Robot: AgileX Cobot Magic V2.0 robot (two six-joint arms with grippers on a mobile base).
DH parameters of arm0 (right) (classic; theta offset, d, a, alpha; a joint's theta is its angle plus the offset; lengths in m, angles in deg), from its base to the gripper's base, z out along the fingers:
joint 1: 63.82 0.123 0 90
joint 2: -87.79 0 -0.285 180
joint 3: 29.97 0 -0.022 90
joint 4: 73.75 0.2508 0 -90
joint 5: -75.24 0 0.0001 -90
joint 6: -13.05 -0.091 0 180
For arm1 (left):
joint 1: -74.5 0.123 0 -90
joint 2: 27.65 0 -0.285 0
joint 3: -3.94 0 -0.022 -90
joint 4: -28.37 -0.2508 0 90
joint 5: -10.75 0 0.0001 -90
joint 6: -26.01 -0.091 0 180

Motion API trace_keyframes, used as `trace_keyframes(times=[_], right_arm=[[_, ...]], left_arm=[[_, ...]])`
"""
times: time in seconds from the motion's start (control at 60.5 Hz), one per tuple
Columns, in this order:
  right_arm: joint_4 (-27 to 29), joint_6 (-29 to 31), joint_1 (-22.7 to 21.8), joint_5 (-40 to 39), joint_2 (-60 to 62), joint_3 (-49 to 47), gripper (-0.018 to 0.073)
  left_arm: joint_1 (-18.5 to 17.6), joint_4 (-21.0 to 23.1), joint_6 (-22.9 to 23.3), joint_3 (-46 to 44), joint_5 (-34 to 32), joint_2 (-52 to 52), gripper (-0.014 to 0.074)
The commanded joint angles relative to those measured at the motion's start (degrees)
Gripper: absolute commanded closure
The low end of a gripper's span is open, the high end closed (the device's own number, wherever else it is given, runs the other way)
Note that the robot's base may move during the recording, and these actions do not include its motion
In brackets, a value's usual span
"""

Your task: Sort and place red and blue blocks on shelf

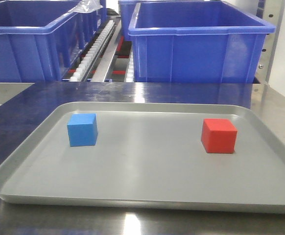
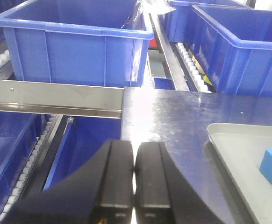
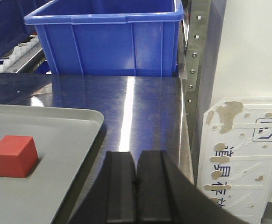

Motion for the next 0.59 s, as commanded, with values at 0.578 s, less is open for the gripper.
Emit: trace_keyframes(times=[0.578], right_arm=[[-0.02, 0.49, -0.34, -5.13, 1.15, -1.38, 0.0503]], left_arm=[[-0.07, 0.02, 0.08, 1.25, -5.25, -0.66, 0.0463]])
